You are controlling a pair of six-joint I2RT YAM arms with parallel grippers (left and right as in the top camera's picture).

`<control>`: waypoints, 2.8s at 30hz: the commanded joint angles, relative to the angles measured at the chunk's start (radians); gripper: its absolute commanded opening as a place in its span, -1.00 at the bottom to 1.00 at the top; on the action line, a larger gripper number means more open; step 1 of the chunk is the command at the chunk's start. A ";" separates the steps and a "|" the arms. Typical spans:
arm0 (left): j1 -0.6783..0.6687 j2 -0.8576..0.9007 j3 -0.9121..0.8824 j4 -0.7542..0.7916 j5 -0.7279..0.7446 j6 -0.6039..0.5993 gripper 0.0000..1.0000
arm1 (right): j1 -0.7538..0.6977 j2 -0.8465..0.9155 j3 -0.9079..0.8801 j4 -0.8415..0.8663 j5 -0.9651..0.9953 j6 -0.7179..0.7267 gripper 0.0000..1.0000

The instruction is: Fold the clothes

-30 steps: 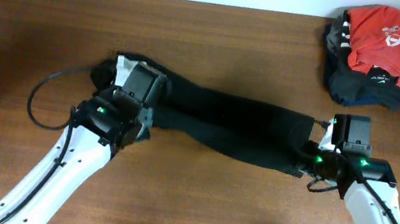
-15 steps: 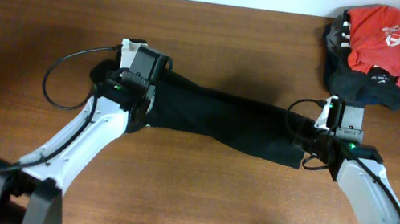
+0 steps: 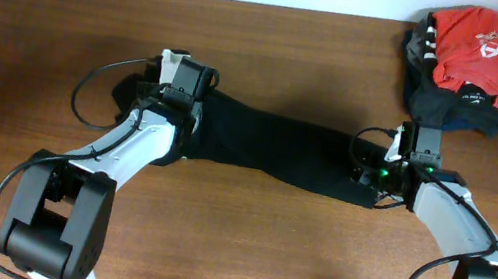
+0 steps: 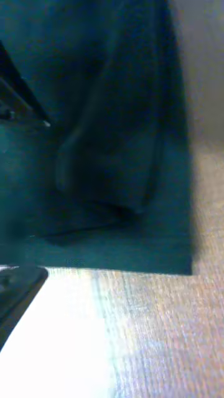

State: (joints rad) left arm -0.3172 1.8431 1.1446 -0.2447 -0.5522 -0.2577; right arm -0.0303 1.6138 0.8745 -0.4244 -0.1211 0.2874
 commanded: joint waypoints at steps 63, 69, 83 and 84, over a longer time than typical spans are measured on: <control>0.237 0.007 0.490 -0.737 0.285 0.203 0.98 | 0.243 0.124 0.307 -0.210 -0.159 -0.095 -0.88; 0.237 0.007 0.490 -0.737 0.290 0.203 0.98 | 0.301 0.126 0.327 -0.203 -0.164 -0.096 0.77; 0.243 0.197 0.459 -0.740 0.658 0.414 0.98 | 0.198 0.090 0.566 -0.556 -0.080 -0.181 0.80; 0.246 0.213 0.459 -0.740 0.666 0.435 0.98 | 0.190 0.090 0.566 -0.559 -0.080 -0.185 0.80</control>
State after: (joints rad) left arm -0.0822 1.9778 1.6169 -0.9810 0.0456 0.0734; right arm 0.1905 1.7233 1.4250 -0.9745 -0.2287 0.1204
